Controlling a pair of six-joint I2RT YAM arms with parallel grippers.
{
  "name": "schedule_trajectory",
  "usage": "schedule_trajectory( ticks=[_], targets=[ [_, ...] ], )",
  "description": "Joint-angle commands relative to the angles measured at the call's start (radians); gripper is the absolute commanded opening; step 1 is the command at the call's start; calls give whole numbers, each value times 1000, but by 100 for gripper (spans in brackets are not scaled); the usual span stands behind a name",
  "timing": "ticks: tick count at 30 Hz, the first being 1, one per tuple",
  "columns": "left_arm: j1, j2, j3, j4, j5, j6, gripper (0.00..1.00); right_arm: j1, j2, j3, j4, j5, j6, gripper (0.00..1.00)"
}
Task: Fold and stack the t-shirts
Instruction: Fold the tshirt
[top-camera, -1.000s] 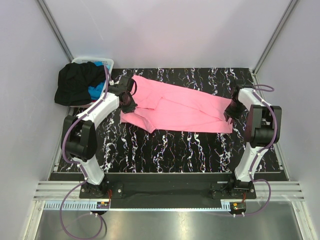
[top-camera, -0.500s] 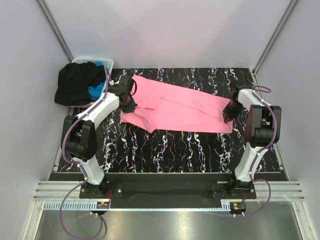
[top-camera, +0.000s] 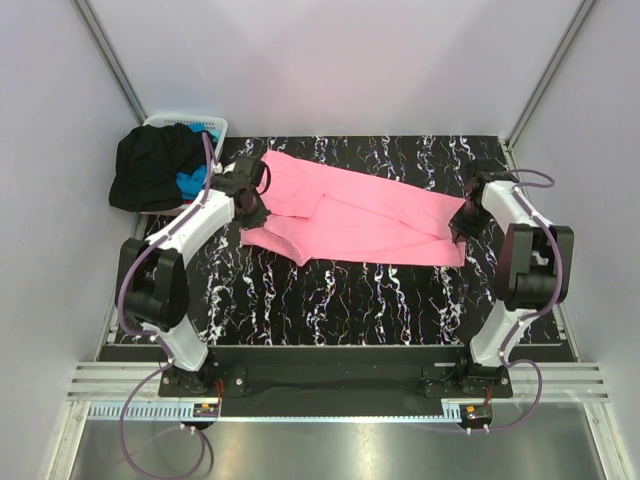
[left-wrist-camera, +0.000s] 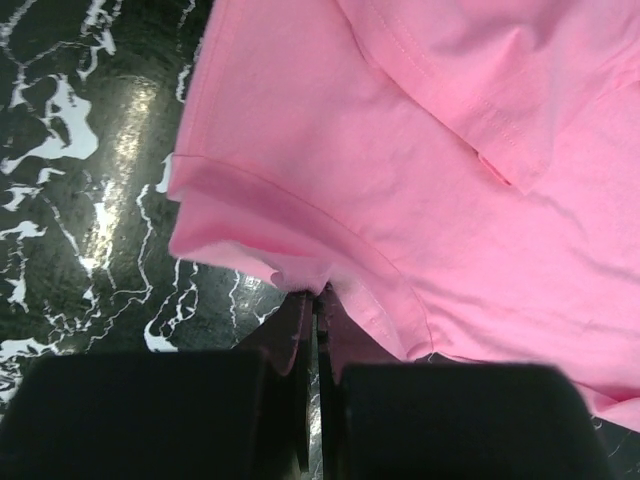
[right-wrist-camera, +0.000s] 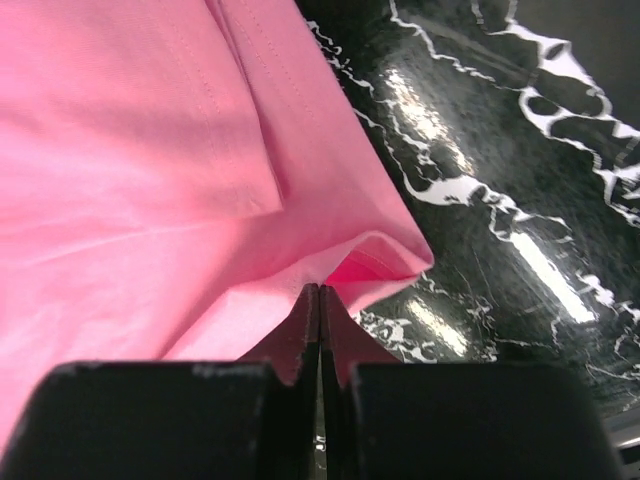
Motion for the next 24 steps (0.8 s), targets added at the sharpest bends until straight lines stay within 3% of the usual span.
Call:
schedule_trajectory(
  ticks=[1,11,20,24],
  targets=[
    [5,-95,-8,11,-91,-25,0,3,-110,-19,-19,62,36,0],
    [19,4,136,11,-106,-29,0,3,-104,-21,-23,82,39,0],
    [51,295,534,6,-68,19,0,0,-87,-57,-31,117,57,0],
    [62,406,645,3,-27,25,0,-6,-55,-35,-32,117,64,0]
  ],
)
